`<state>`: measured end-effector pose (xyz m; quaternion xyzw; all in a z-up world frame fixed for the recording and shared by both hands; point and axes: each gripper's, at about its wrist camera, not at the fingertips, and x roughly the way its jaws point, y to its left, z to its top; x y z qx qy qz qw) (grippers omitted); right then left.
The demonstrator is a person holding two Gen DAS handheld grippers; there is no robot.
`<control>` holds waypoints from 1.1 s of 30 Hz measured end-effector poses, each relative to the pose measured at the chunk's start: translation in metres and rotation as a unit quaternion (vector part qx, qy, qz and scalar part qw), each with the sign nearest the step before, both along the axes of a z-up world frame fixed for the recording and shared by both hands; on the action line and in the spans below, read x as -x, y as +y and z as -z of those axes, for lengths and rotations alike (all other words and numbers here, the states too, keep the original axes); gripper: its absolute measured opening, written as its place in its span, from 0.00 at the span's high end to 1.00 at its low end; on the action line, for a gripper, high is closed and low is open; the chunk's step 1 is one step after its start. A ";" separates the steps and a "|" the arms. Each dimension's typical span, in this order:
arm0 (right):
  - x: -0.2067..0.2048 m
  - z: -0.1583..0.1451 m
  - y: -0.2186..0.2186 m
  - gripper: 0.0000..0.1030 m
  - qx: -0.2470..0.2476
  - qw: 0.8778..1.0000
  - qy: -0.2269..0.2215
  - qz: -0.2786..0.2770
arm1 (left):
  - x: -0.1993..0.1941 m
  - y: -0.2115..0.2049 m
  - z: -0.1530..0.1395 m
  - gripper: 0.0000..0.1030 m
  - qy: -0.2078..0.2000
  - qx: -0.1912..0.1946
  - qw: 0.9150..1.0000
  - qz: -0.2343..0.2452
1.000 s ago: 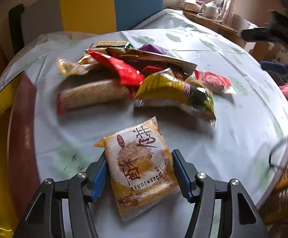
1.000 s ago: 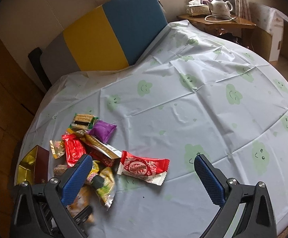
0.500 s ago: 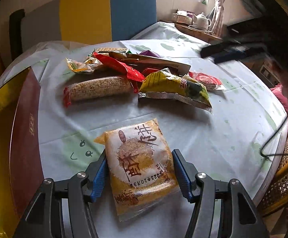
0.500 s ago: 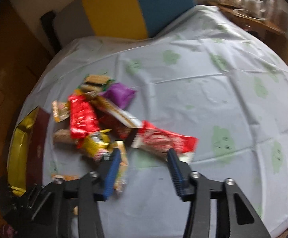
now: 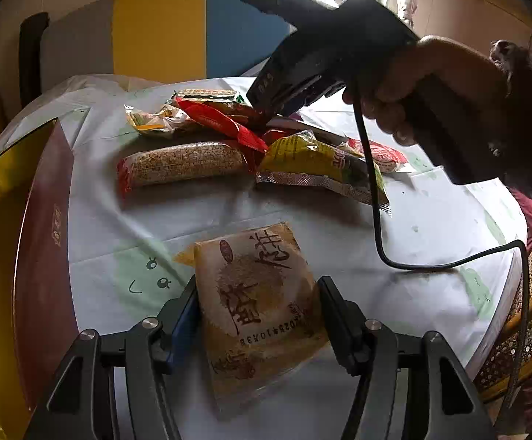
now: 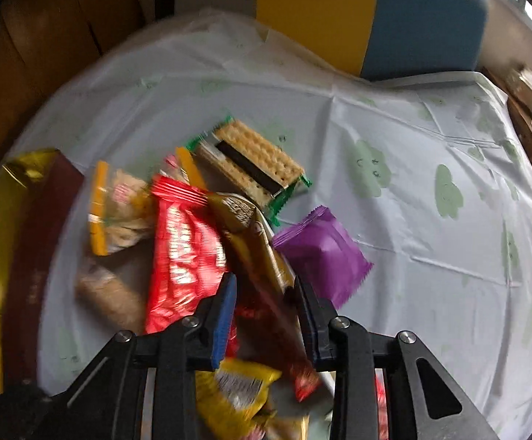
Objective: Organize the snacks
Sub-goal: 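Lift the beige bread bag with the left tool while the right tool grasps the gold-brown stick wrapper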
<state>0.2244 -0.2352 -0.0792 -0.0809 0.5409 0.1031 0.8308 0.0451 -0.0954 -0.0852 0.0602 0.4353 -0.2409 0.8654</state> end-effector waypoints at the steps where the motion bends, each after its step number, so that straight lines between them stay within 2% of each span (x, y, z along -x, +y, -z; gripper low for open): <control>1: -0.004 0.006 0.001 0.72 0.008 1.000 0.008 -0.001 | 0.000 0.000 0.000 0.39 0.000 0.000 1.000 0.000; 7: 0.003 0.009 -0.009 0.74 -0.001 1.000 0.006 -0.009 | 0.001 -0.002 0.000 0.39 -0.002 -0.002 1.000 -0.003; 10: 0.004 0.007 -0.016 0.85 -0.001 1.000 0.009 -0.001 | 0.002 -0.002 0.000 0.39 -0.003 -0.002 1.000 -0.005; 12: 0.010 0.000 -0.024 0.88 -0.014 1.000 0.008 0.004 | 0.001 -0.002 0.000 0.39 -0.002 0.001 1.000 -0.006; 19: 0.047 -0.055 -0.050 0.89 -0.047 0.998 -0.043 0.012 | 0.001 -0.003 0.000 0.39 -0.001 -0.001 1.000 -0.009; 22: 0.069 -0.066 -0.061 0.89 -0.063 0.997 -0.036 0.014 | 0.001 -0.003 0.000 0.39 -0.001 -0.002 1.000 -0.011; 26: 0.110 -0.051 -0.063 0.89 -0.098 0.995 -0.006 0.011 | 0.000 -0.005 0.000 0.39 -0.001 -0.008 1.000 -0.012; 30: 0.124 -0.012 -0.072 0.88 -0.075 0.995 0.026 0.053 | 0.000 -0.007 -0.001 0.40 -0.001 -0.017 1.000 -0.009; 33: 0.120 0.001 -0.081 0.87 -0.066 0.993 0.044 0.089 | 0.000 -0.008 -0.003 0.41 0.003 -0.019 1.000 -0.012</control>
